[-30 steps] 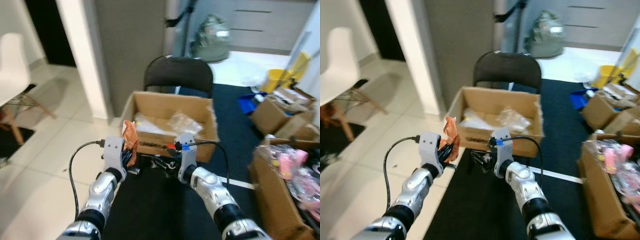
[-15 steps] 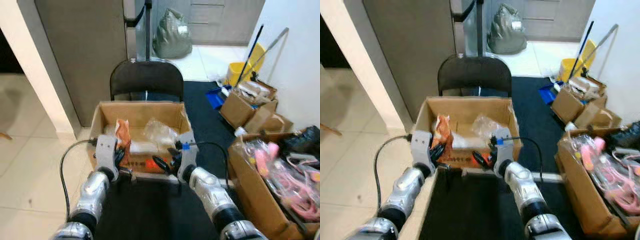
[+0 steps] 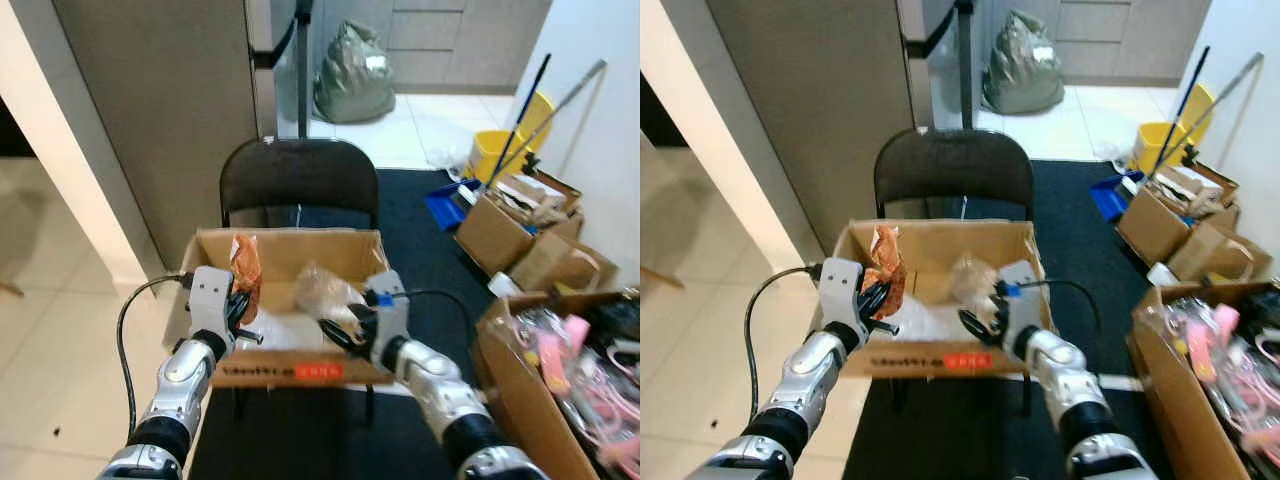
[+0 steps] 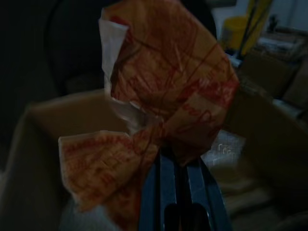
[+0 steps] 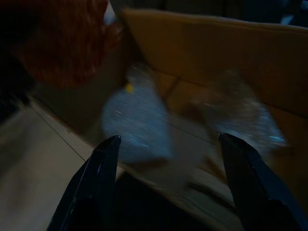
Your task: Picking trash to rubbish bin
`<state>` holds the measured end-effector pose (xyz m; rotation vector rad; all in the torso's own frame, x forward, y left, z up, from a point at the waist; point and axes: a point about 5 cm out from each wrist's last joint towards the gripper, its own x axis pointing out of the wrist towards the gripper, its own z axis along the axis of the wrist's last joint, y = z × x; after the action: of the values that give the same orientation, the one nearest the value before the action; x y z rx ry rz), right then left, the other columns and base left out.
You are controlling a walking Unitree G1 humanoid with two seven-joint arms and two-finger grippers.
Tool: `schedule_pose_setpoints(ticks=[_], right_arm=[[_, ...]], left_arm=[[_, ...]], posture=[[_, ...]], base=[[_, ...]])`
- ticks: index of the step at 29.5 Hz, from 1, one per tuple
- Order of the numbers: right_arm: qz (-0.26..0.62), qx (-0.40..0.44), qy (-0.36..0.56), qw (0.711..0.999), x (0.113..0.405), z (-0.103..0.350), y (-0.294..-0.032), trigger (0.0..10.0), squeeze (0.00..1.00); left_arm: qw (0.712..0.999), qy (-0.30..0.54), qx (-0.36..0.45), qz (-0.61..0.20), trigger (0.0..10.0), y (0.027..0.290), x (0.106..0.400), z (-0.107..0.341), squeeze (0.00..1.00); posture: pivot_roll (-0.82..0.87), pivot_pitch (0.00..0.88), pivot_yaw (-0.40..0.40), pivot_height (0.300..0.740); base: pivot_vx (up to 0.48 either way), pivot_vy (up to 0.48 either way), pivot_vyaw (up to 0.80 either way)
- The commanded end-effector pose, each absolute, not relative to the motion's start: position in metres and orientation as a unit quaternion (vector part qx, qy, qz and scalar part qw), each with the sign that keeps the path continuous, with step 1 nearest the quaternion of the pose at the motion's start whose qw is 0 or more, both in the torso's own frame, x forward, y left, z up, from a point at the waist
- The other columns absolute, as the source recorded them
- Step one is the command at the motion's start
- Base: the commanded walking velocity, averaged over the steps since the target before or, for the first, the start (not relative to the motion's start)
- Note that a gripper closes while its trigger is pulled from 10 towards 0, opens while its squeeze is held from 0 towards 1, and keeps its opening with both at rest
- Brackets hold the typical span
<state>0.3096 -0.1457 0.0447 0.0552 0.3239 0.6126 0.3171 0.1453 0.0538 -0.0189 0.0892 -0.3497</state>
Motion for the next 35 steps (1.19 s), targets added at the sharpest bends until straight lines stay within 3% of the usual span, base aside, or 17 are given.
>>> schedule_pose_setpoints(ticks=[1, 10, 16, 24, 35], right_arm=[[0.314, 0.033, 0.159, 0.936, 0.308, 0.046, -0.147, 10.0, 0.0], [0.373, 0.008, 0.192, 0.908, 0.281, 0.044, -0.195, 10.0, 0.0], [0.393, 0.026, 0.195, 0.898, 0.271, 0.044, -0.196, 10.0, 0.0], [0.433, 0.045, 0.206, 0.877, 0.257, 0.045, -0.194, 10.0, 0.0], [0.468, 0.053, 0.211, 0.857, 0.243, 0.053, -0.197, 10.0, 0.0]], left_arm=[[0.983, 0.056, -0.006, -0.175, 10.0, 0.147, 0.314, 0.049, 0.0], [0.981, 0.072, -0.005, -0.18, 10.0, 0.149, 0.309, 0.042, 0.0], [0.971, 0.11, -0.03, -0.211, 10.0, 0.14, 0.302, 0.03, 0.0], [0.941, 0.152, -0.049, -0.297, 10.0, 0.118, 0.287, 0.016, 0.0], [0.921, 0.207, -0.044, -0.327, 10.0, 0.114, 0.271, -0.001, 0.0]], posture=[[0.05, 0.026, 0.04, 0.74], [0.05, 0.031, 0.041, 0.74], [0.04, 0.03, 0.046, 0.74], [0.03, 0.032, 0.051, 0.74], [0.03, 0.04, 0.049, 0.74]], base=[[0.405, 0.0, 0.0], [0.404, 0.0, 0.0], [0.351, 0.0, 0.0], [0.0, 0.0, 0.0], [0.0, 0.0, 0.0]])
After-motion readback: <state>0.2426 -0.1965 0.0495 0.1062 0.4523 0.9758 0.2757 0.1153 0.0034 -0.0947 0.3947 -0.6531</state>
